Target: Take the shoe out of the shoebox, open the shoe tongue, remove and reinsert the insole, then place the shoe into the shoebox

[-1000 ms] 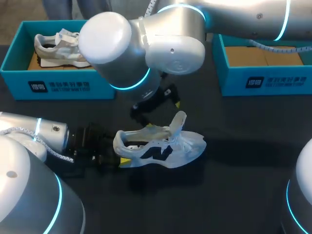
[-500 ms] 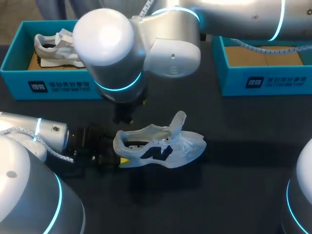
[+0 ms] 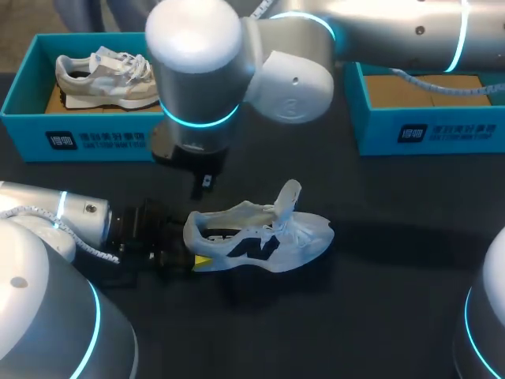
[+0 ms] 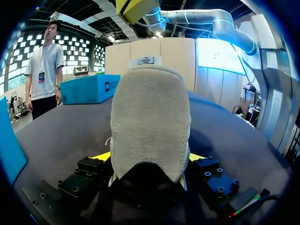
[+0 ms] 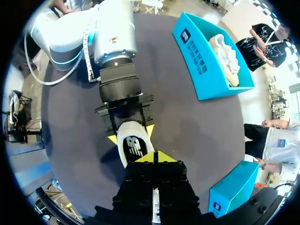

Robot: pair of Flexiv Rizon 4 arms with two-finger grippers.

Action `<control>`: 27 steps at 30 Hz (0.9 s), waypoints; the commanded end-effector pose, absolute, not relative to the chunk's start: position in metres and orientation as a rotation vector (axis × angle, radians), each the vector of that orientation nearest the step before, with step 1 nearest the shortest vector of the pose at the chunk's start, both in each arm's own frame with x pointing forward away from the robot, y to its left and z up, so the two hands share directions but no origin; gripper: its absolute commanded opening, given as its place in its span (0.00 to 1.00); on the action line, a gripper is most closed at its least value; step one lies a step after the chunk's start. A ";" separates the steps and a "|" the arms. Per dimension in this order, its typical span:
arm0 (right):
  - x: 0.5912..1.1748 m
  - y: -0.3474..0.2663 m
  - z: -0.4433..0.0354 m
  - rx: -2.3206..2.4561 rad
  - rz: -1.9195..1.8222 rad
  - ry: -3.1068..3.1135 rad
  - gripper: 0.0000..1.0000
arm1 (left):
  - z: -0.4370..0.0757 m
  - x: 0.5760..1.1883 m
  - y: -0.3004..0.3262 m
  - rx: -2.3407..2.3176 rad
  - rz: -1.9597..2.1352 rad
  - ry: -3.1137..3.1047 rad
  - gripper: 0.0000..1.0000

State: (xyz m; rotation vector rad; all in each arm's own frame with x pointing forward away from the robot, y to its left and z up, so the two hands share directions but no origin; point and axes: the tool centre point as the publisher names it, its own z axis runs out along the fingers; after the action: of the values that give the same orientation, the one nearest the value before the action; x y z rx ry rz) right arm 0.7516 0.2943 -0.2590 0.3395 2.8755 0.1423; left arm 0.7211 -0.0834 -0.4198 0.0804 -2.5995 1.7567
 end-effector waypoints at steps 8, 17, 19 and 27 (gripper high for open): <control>0.742 0.264 -0.267 0.108 0.017 2.881 0.00 | -0.423 0.719 -0.085 0.082 1.759 -2.601 0.00; 0.737 0.251 -0.297 0.024 0.004 2.923 0.00 | -0.423 0.719 -0.085 0.082 1.759 -2.601 0.00; 0.737 0.253 -0.306 -0.002 -0.007 2.936 0.00 | -0.423 0.719 -0.085 0.082 1.759 -2.601 0.00; 0.738 0.256 -0.335 -0.064 -0.029 2.982 0.00 | -0.423 0.719 -0.085 0.082 1.759 -2.601 0.00</control>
State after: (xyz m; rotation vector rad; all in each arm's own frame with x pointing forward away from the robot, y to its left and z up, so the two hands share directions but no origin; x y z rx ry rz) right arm 0.7333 0.2512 -0.3244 -0.0557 2.9667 -0.0209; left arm 0.7211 -0.0834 -0.4199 0.0804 -2.5995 1.7567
